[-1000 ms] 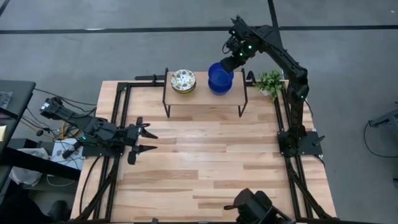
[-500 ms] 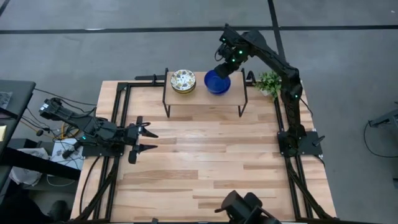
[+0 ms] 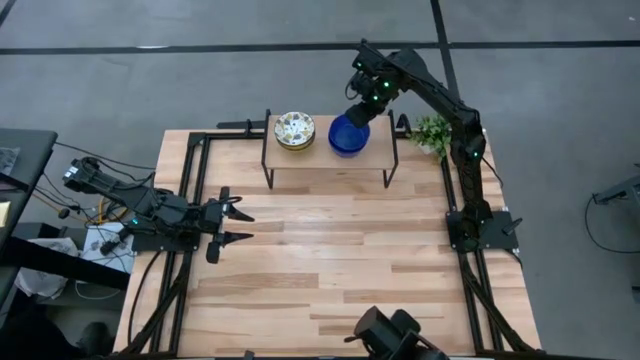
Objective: Pick & Place Mini bowls
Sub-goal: Stack the blue bowl on top of the blue bowls on the shelf
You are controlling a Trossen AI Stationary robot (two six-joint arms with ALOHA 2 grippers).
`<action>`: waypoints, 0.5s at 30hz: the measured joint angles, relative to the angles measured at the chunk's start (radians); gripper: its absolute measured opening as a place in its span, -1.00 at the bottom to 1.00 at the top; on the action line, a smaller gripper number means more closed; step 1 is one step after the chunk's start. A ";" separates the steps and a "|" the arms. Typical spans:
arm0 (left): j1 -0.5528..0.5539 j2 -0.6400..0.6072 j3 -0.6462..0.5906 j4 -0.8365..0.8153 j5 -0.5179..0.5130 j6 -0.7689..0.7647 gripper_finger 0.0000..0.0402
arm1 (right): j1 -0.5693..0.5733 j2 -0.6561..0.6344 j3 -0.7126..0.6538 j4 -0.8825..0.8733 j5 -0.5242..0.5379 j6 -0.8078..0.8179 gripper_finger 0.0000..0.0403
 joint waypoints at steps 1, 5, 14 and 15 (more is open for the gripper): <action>0.000 0.000 0.000 0.000 0.000 0.000 -0.10 | 0.000 0.000 0.000 -0.001 0.000 -0.004 -1.00; 0.000 0.000 0.000 0.000 0.000 0.000 -0.10 | 0.002 0.000 0.000 0.013 -0.001 -0.019 -1.00; 0.000 0.000 0.000 0.000 0.000 0.000 -0.10 | 0.002 0.000 0.000 0.015 -0.021 -0.027 -0.89; 0.000 0.000 0.000 0.000 0.000 0.000 -0.10 | 0.002 0.000 0.000 0.015 -0.021 -0.027 -0.85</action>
